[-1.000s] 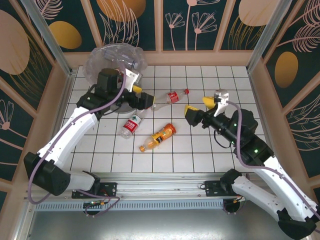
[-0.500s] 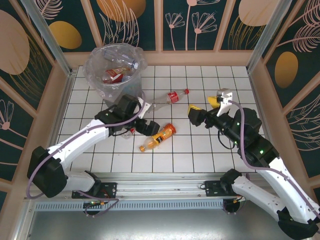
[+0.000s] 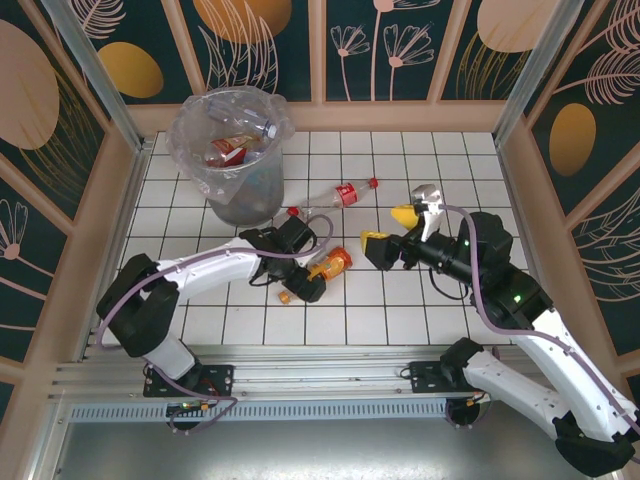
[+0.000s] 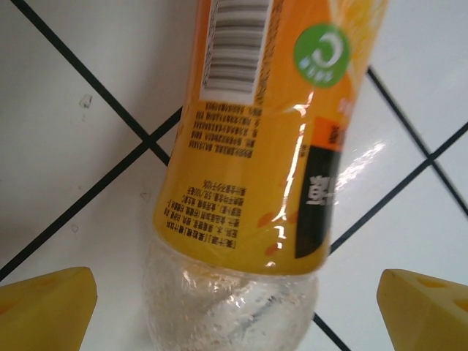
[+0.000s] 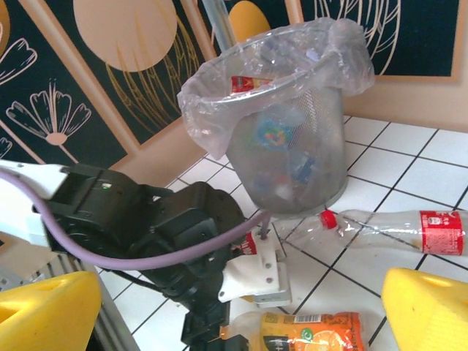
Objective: Put the plastic bottles in the bin
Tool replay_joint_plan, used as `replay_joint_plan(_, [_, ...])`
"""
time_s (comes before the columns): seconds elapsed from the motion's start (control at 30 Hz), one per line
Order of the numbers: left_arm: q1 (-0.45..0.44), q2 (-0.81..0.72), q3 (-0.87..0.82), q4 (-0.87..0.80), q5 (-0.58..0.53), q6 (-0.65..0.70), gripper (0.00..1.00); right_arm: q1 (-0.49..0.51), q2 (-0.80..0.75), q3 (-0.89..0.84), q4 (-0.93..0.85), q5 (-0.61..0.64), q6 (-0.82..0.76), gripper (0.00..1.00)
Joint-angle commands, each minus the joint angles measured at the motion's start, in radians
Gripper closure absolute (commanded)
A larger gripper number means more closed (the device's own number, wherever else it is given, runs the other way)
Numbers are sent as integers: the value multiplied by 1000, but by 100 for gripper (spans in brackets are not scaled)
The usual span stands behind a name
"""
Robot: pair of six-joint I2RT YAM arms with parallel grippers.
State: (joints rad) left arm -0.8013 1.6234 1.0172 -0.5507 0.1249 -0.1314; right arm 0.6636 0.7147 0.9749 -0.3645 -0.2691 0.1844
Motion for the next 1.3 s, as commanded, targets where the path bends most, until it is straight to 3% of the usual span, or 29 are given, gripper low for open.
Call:
replay_joint_plan(0.0, [-11,36,4,-38,-36,34,4,-1,3,-12,-7,-38,-16,1])
replay_joint_plan(0.3, [-31,71,5,-17,6,45,12,-1,14,-39,-5,-32,-8,1])
replay_joint_plan(0.5, [-48,84,-3,-18,-33,36,20,-1,14,-42,2,-27,4,1])
replay_joint_plan(0.77, [-49,84,-2,-8,-39,24,39,-2,-13,-78,30,-1,54,1])
replay_joint_plan(1.0, [-49,41,9,29,-5,-9,42,-4,-26,-103,53,161,168,3])
replay_joint_plan(1.27, [-47,-11,17,127,88,-107,42,-3,-30,-137,89,175,236,4])
